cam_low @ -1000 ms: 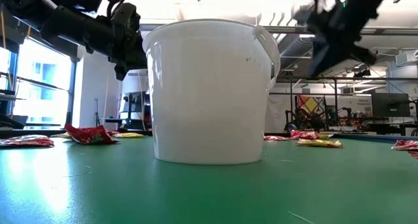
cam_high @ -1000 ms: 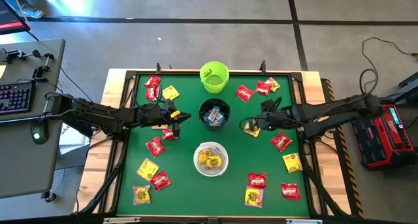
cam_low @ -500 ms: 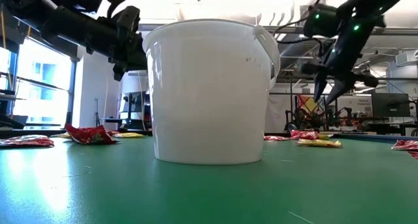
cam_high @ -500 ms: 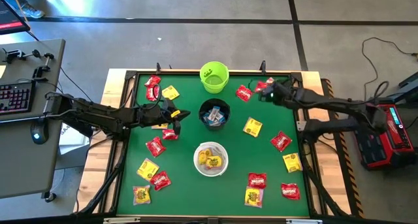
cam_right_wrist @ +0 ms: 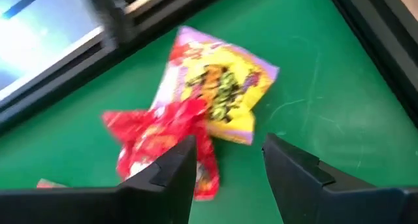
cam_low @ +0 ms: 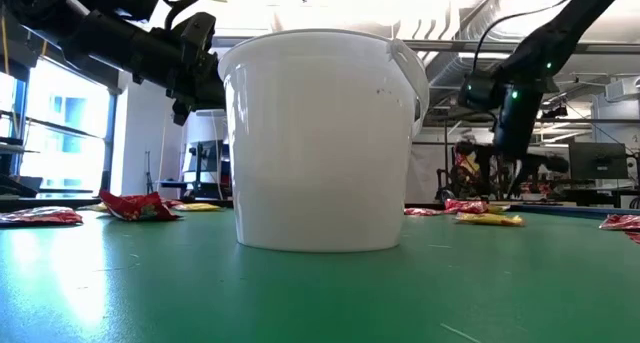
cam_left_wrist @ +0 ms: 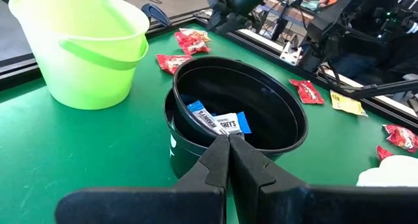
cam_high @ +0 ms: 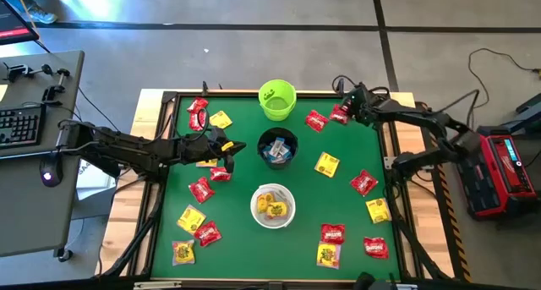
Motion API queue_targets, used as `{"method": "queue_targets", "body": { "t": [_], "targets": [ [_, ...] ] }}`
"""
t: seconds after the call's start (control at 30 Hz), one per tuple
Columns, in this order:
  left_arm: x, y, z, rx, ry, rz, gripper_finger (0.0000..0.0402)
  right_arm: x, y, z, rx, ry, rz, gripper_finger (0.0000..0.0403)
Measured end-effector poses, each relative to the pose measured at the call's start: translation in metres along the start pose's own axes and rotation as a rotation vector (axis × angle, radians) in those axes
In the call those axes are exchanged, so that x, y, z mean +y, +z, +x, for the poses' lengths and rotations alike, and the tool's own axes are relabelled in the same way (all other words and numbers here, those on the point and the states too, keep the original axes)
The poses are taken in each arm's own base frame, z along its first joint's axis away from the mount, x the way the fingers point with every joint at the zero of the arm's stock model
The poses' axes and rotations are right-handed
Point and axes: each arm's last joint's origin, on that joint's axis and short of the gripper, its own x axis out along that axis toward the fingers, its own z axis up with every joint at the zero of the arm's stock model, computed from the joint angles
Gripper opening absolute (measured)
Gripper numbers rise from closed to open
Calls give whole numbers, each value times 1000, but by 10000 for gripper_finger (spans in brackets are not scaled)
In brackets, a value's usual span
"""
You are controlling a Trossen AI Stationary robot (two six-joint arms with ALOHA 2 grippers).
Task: Sort candy by brand, put in halloween buckets
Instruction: Put the yellow candy into the white bucket
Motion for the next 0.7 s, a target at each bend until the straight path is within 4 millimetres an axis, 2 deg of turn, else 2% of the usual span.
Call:
{"method": "queue_targets", "body": {
  "t": [0.23,0.43,0.7],
  "targets": [
    [0,-1,0,8,4,-6,0,3,8,16,-10,24,116,165],
    [1,-1,0,13,7,-4,0,2,5,26,-9,-16,246,165],
    [1,-3,0,33,14,-6,0,5,2,30,-18,-18,315,165]
  ]
}}
